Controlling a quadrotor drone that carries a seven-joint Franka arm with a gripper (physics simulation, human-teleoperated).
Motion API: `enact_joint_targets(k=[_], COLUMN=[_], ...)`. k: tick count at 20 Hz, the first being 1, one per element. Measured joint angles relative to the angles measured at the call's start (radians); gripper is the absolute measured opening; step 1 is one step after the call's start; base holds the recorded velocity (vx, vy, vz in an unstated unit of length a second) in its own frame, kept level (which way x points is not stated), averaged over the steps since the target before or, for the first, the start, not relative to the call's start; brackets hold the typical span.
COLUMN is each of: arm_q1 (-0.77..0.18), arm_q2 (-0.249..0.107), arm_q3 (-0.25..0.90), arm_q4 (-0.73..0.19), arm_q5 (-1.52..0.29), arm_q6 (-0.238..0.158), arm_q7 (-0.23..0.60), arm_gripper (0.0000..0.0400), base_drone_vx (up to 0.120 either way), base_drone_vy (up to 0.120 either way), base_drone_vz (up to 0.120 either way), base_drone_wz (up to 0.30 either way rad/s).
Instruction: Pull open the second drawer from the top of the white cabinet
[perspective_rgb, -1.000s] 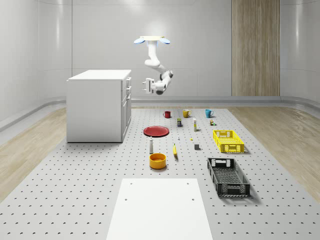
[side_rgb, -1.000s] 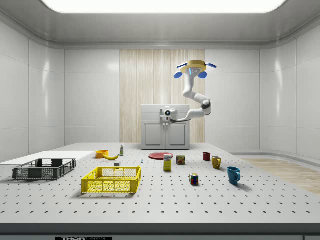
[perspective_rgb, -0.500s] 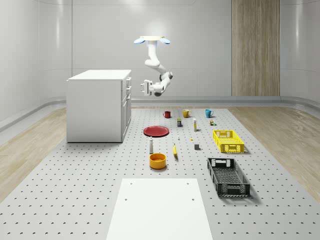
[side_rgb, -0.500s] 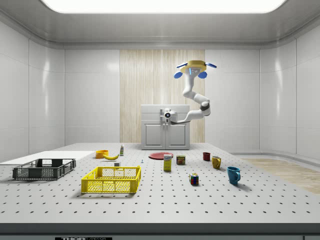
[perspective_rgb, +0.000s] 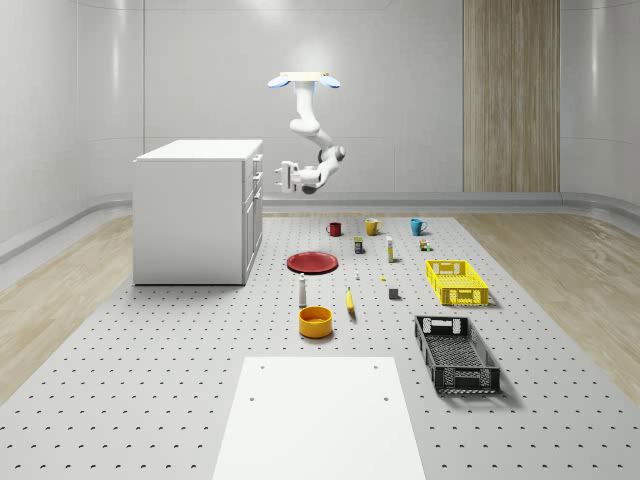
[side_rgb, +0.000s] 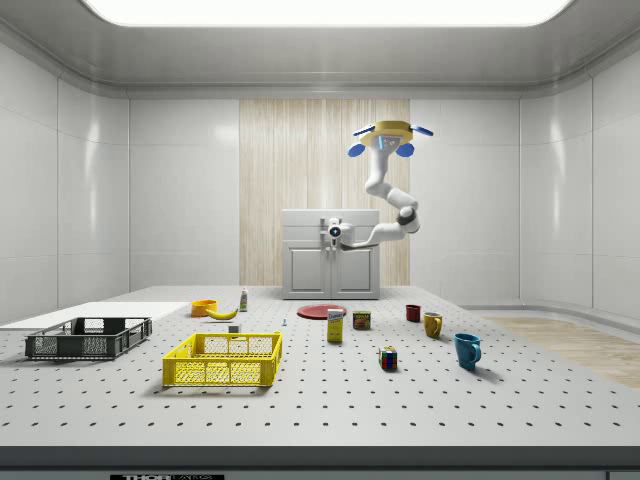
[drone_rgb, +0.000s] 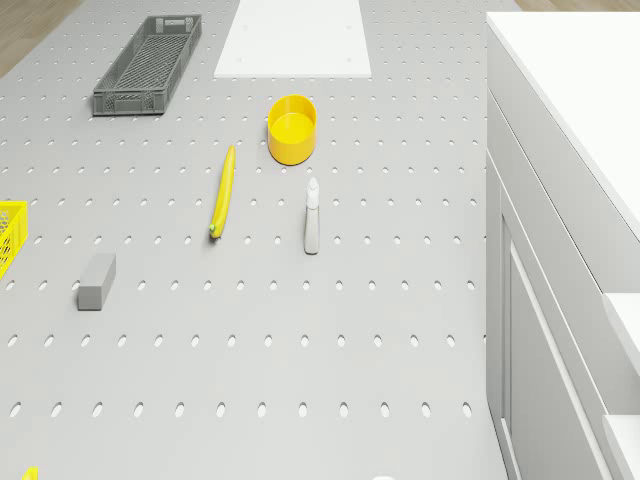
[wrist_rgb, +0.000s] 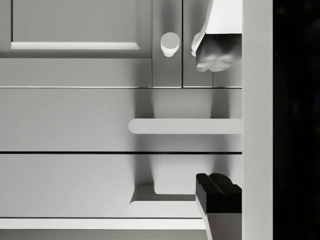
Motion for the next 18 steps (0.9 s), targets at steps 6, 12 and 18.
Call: enact_joint_targets(k=[6, 12, 18], arm_q1=[0.026, 0.037, 0.032], arm_q2=[0.048, 0.092, 0.123], arm_q3=[0.060, 0.106, 0.138], arm_q4=[0.006, 0.018, 0.021], arm_q5=[0.081, 0.147, 0.195], arm_q6=[0.054, 0.084, 0.093], arm_q7=[-0.034, -0.064, -0.092], arm_gripper=[0.0300, 0.0300, 0.0300], base_drone_vx=[0.000, 0.000, 0.000], base_drone_vy=[0.000, 0.000, 0.000], base_drone_vz=[0.000, 0.000, 0.000], base_drone_wz=[0.000, 0.000, 0.000])
